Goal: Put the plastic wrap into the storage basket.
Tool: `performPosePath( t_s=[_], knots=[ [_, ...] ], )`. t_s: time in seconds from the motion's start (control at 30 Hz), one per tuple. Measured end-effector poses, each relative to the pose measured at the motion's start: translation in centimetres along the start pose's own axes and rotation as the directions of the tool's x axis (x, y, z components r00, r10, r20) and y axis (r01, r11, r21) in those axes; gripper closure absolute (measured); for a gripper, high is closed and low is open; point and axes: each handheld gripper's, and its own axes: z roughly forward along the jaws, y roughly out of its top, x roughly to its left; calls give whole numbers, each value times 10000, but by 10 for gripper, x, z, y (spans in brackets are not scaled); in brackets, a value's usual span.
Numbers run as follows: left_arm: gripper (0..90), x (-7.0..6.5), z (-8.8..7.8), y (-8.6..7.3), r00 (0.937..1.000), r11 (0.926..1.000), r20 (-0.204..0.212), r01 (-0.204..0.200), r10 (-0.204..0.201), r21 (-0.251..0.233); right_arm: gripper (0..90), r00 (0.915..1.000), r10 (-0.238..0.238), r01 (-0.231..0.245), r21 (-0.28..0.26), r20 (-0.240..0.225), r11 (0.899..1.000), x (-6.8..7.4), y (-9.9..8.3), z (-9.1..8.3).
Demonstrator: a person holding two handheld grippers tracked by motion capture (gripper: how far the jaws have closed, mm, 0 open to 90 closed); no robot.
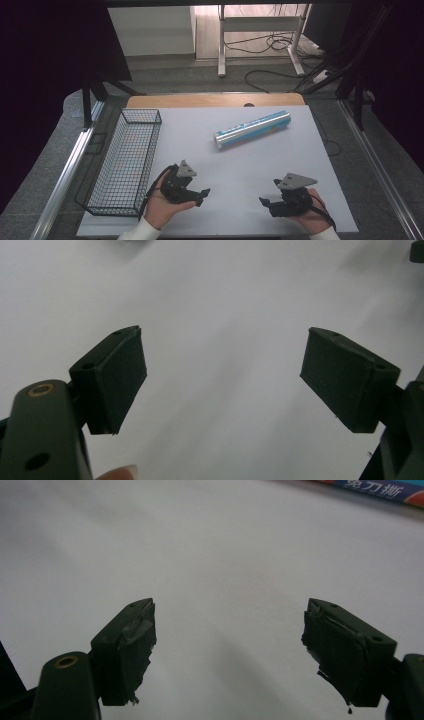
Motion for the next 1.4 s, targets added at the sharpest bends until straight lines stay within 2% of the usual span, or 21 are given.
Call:
performPosePath(
  t_s=[0.17, 0.3, 0.43, 0.63, 0.7, 0.83, 0.9, 1.0, 1.07, 1.23, 1.3, 1.4],
  knots=[
    [179, -3, 5, 12, 9999, 9999, 45, -109, 109, 131, 221, 9999, 76, -77, -118, -80, 9999, -3, 0, -1],
    [187, 0, 1, 21, 9997, 9998, 184, -160, 162, -77, 221, 9999, -1, 1, 57, -107, 10000, -2, -1, 2],
    [190, 2, 0, 27, 9995, 9996, 221, -226, 230, -169, 233, 10000, 30, -31, 152, 65, 9999, -1, -2, 3],
    [192, 9, 6, 45, 9985, 9988, 292, -452, 458, -189, 233, 9997, 140, -143, 142, 203, 9998, 0, -3, 1],
    [192, 11, 11, 56, 9980, 9981, 185, -598, 601, -157, 229, 9994, 355, -356, 116, 59, 9993, -1, -3, 0],
    [198, 15, 17, 67, 9975, 9975, 188, -678, 682, -212, 227, 9991, 422, -423, 106, 47, 9990, -1, -4, -1],
    [212, 17, 22, 78, 9960, 9958, 210, -858, 864, -307, 226, 9991, 428, -429, 165, 74, 9989, -1, -6, -1],
    [217, 21, 28, 86, 9960, 9965, 408, -779, 791, -305, 227, 9989, 464, -465, 218, 70, 9987, -3, -7, 0],
    [222, 24, 31, 91, 9966, 9970, 368, -730, 740, -269, 228, 9986, 524, -526, 248, 73, 9983, -3, -7, 0],
    [230, 31, 38, 104, 9946, 9946, 268, -998, 1006, -276, 228, 9988, 477, -479, 267, 45, 9985, -3, -7, 1],
    [234, 38, 46, 114, 9931, 9931, 233, -1139, 1145, -281, 228, 9989, 470, -468, 305, -45, 9984, -2, -6, 3],
    [235, 43, 56, 124, 9937, 9941, 321, -1063, 1070, -221, 227, 9989, 463, -462, 365, -42, 9983, -2, -7, 4]
  ],
)
